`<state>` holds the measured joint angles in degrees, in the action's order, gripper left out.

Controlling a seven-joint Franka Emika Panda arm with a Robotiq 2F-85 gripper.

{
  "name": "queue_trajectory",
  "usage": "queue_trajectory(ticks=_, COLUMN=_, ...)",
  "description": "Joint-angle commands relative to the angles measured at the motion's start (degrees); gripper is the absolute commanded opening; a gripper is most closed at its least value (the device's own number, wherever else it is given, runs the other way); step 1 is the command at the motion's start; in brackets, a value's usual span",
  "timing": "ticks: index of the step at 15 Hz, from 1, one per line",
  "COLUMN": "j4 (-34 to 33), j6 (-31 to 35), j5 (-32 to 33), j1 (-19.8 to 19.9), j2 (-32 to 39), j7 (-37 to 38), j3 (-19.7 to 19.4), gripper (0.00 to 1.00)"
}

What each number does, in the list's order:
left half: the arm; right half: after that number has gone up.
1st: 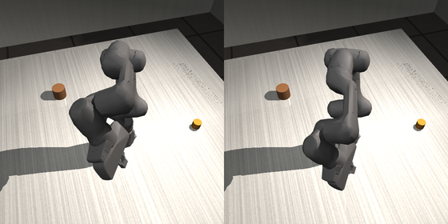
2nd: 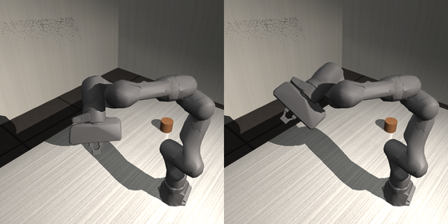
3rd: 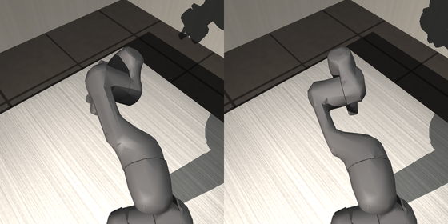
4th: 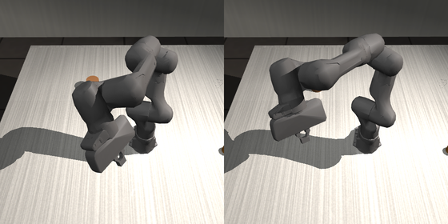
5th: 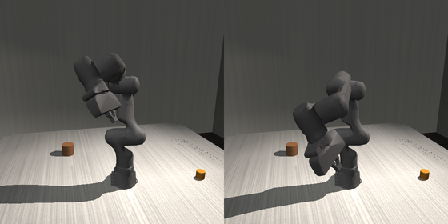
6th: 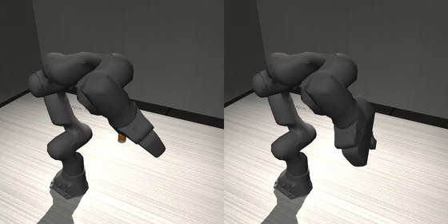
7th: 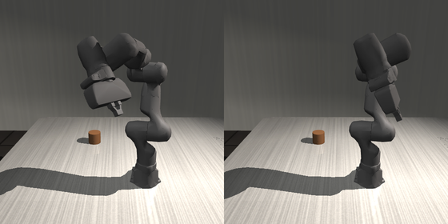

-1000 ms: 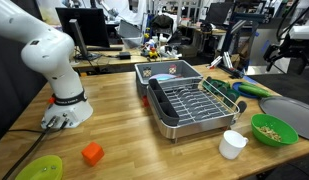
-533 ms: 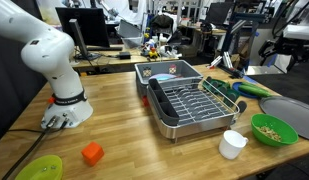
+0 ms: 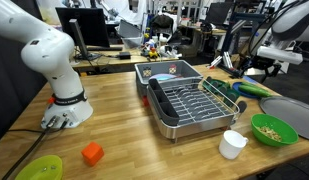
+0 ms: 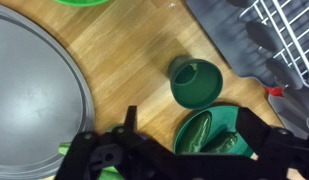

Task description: Pick up the green cup and put it on the dish dryer rack

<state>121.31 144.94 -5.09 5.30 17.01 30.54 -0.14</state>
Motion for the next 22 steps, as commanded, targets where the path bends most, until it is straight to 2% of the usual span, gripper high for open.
queue_trajectory(ticks=1, j4=-6.56, j6=-0.80, j5=-5.60, j1=-0.40, j2=7.05, j7=-4.72, j3=-1.11, gripper=1.00)
queue_trajectory(ticks=7, j4=-11.75, j6=-2.65, j5=-10.14, j1=-0.54, j2=14.61, j7=-7.20, j3=-1.17, gripper=1.00)
queue_trajectory(ticks=15, j4=-9.90, j6=-3.76, j5=-11.97, j1=-0.34, j2=15.66, j7=-7.77, j3=-1.04, gripper=0.99)
queue_trajectory(ticks=16, j4=-9.93, j6=-3.90, j5=-12.12, j1=-0.32, j2=15.91, j7=-7.73, j3=-1.09, gripper=0.94)
queue_trajectory(ticks=17, j4=-10.25, j6=-3.62, j5=-12.13, j1=-0.37, j2=16.51, j7=-7.60, j3=-1.25, gripper=0.74)
queue_trajectory(ticks=22, j4=-13.05, j6=-3.88, j5=-11.49, j1=-0.76, j2=19.43, j7=-6.80, j3=-2.07, gripper=0.38)
